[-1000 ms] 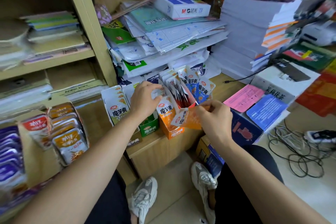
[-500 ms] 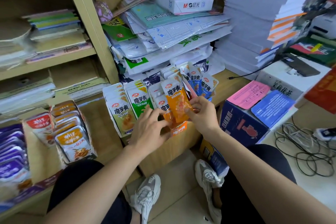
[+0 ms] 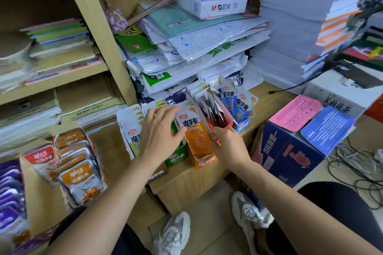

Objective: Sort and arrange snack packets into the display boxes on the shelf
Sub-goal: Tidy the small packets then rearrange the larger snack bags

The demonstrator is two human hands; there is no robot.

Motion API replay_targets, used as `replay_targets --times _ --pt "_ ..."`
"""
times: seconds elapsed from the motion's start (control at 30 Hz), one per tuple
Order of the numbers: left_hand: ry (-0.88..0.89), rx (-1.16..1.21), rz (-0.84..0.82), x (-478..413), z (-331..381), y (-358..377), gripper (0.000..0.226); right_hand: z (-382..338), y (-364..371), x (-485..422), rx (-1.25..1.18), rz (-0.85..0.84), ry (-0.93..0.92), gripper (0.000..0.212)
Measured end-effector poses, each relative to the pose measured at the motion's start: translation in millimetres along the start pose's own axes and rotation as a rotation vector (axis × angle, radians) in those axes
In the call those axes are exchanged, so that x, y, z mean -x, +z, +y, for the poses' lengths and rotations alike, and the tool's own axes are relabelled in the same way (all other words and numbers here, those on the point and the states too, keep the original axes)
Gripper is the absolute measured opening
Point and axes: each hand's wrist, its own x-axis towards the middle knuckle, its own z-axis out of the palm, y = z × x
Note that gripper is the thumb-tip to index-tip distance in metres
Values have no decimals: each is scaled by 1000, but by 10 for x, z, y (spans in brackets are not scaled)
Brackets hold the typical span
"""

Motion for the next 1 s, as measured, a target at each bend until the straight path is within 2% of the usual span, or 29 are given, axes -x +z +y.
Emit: replay_targets --times 0.07,0.13,0.23,0.33,0.43,0.5,0.67,0.83,1.0 --pt "6 -43 -84 -155 8 64 61 -11 -13 21 65 52 -61 25" --pt "19 -80 -131 -245 5 147 58 -23 -8 55 29 122 -69 39" --pt "32 -138 -94 -284 -5 246 51 -37 39 161 82 159 -108 49" --pt "26 -235 -84 -326 6 320 49 15 101 245 282 88 -203 56" --pt "19 -265 -128 -366 19 358 46 82 137 280 334 -138 -199 63" --pt "18 -269 -159 -384 30 371 45 134 179 273 323 -211 -211 61" --pt "-46 -222 -216 -455 72 363 42 183 272 236 330 -144 -326 48" --pt "-113 -172 -247 -510 43 321 31 118 372 166 293 -119 -304 34" --pt "-99 -207 -237 -500 37 302 36 96 388 81 367 -175 -266 35"
